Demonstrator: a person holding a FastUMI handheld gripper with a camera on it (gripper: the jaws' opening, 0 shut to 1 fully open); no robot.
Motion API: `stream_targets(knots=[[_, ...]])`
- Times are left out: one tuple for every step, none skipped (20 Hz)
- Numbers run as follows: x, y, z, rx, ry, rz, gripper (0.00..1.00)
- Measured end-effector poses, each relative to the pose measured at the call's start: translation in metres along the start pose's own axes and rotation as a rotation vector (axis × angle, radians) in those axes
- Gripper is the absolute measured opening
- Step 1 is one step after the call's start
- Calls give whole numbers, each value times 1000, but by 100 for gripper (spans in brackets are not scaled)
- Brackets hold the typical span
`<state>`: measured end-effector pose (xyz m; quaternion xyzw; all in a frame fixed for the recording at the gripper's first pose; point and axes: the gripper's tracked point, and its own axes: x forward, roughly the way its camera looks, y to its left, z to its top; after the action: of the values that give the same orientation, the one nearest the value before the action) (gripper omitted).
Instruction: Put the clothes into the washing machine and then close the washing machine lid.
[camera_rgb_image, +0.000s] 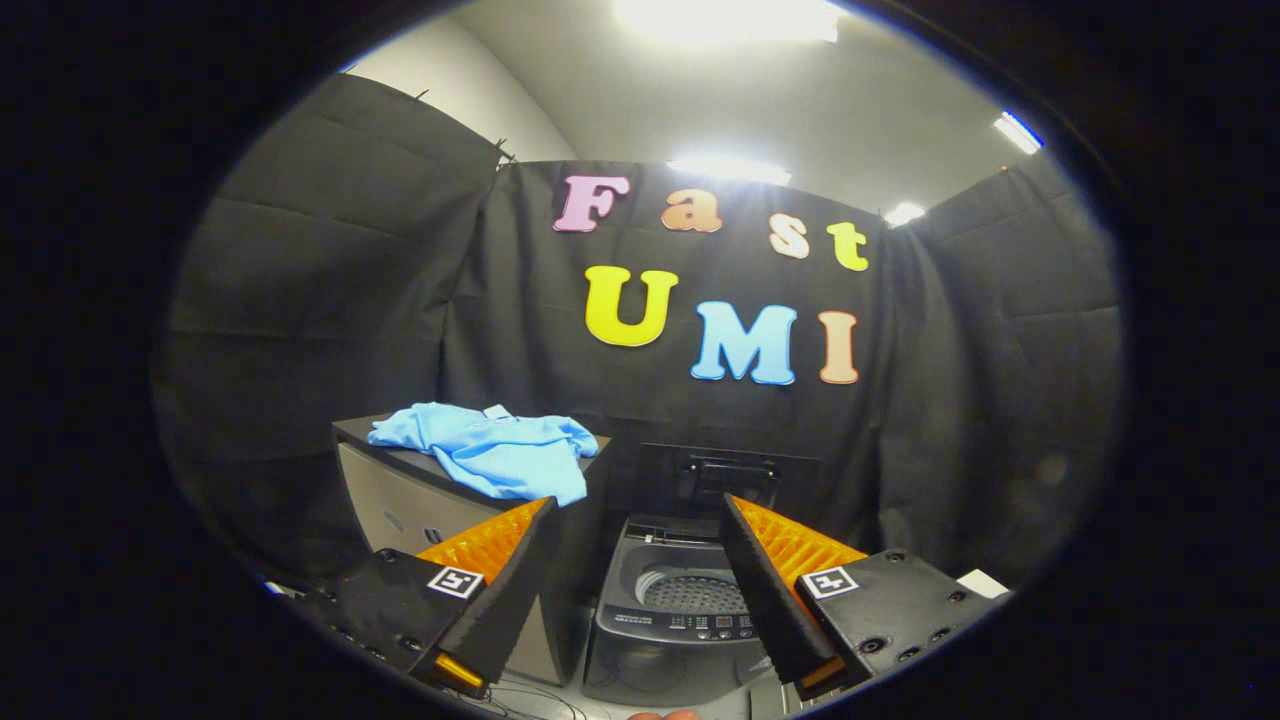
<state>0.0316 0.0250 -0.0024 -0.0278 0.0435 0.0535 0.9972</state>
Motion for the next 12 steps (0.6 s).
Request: stream_targets(knots=[[4,4,-1,-10,25,25,99],[10,7,2,-22,43,41,99],[15,9,8,-34,48,58,98],[22,11,15,-45,52,69,98],[28,15,18,-58,68,88,98],[35,19,23,-67,77,106,98],[41,24,28,-72,96,129,98],[48,30,33,-66,109,153,98],[55,37,40,-54,118,174,98],[64,41,47,-38,126,188,98],[72,45,53,-26,134,199,98],[79,49,59,-21,145,208,98]])
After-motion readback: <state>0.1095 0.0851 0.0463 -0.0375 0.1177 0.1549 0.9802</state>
